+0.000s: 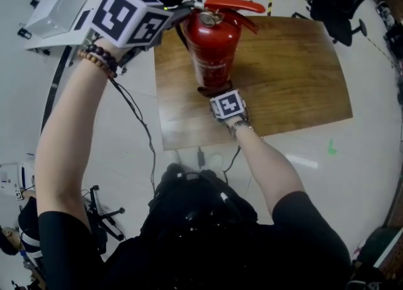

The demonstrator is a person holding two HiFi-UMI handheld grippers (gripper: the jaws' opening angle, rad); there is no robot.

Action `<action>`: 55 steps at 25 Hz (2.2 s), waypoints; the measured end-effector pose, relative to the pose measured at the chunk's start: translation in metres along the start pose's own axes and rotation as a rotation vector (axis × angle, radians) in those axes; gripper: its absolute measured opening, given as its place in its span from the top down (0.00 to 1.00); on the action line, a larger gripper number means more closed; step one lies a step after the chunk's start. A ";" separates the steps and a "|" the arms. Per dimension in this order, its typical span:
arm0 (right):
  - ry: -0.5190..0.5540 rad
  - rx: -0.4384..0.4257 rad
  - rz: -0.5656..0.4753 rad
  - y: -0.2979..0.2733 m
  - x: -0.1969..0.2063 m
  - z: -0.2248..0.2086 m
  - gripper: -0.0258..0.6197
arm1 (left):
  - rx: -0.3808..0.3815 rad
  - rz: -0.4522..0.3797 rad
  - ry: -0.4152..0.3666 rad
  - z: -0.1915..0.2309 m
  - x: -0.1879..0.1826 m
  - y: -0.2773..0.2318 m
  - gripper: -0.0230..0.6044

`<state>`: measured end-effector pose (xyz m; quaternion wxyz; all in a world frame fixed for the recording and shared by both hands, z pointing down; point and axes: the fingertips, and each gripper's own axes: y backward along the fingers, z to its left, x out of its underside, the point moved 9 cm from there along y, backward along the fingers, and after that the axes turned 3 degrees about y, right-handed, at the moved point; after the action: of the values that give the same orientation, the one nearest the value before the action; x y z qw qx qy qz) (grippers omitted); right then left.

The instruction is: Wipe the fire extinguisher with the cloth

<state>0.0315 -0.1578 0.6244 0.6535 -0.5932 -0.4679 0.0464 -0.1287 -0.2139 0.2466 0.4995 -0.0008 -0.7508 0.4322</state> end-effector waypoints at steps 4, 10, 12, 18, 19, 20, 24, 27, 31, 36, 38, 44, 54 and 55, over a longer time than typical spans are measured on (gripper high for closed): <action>-0.030 -0.023 0.010 0.008 0.001 0.004 0.82 | 0.015 -0.006 -0.023 0.004 0.001 0.000 0.78; -0.033 0.016 -0.063 0.055 0.001 0.016 0.82 | 0.094 -0.043 -0.039 0.012 0.008 0.002 0.78; -0.058 0.054 -0.120 0.077 -0.011 0.022 0.82 | 0.143 -0.056 -0.078 0.016 0.006 0.000 0.78; -0.077 0.143 -0.251 0.139 -0.045 0.055 0.82 | 0.275 -0.093 -0.152 0.023 0.009 -0.001 0.78; -0.086 0.157 -0.260 0.147 -0.048 0.060 0.82 | 0.293 -0.100 -0.165 0.024 0.010 -0.001 0.78; -0.095 0.174 -0.276 0.155 -0.052 0.066 0.82 | 0.311 -0.105 -0.178 0.026 0.011 -0.001 0.78; -0.128 0.261 -0.376 0.193 -0.075 0.091 0.82 | 0.384 -0.129 -0.235 0.030 0.011 -0.001 0.78; -0.119 0.321 -0.441 0.220 -0.096 0.112 0.82 | 0.434 -0.132 -0.274 0.034 0.012 -0.003 0.78; -0.086 0.404 -0.506 0.252 -0.126 0.134 0.82 | 0.494 -0.134 -0.306 0.037 0.011 -0.007 0.80; -0.048 0.517 -0.556 0.275 -0.167 0.150 0.82 | 0.561 -0.138 -0.303 0.043 0.012 -0.009 0.82; -0.034 0.554 -0.557 0.277 -0.183 0.153 0.82 | 0.575 -0.134 -0.298 0.045 0.015 -0.010 0.81; -0.033 0.615 -0.494 0.260 -0.216 0.150 0.82 | 0.596 -0.143 -0.287 0.054 0.020 -0.009 0.81; -0.134 0.564 -0.398 0.209 -0.210 0.139 0.82 | 0.613 -0.151 -0.279 0.067 0.026 -0.009 0.82; -0.139 0.560 -0.389 0.203 -0.208 0.138 0.82 | 0.614 -0.150 -0.281 0.068 0.026 -0.009 0.82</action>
<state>-0.0766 -0.1253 0.3233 0.7541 -0.2859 -0.5847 0.0878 -0.1887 -0.2525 0.2637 0.3986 0.2641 -0.6450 0.5961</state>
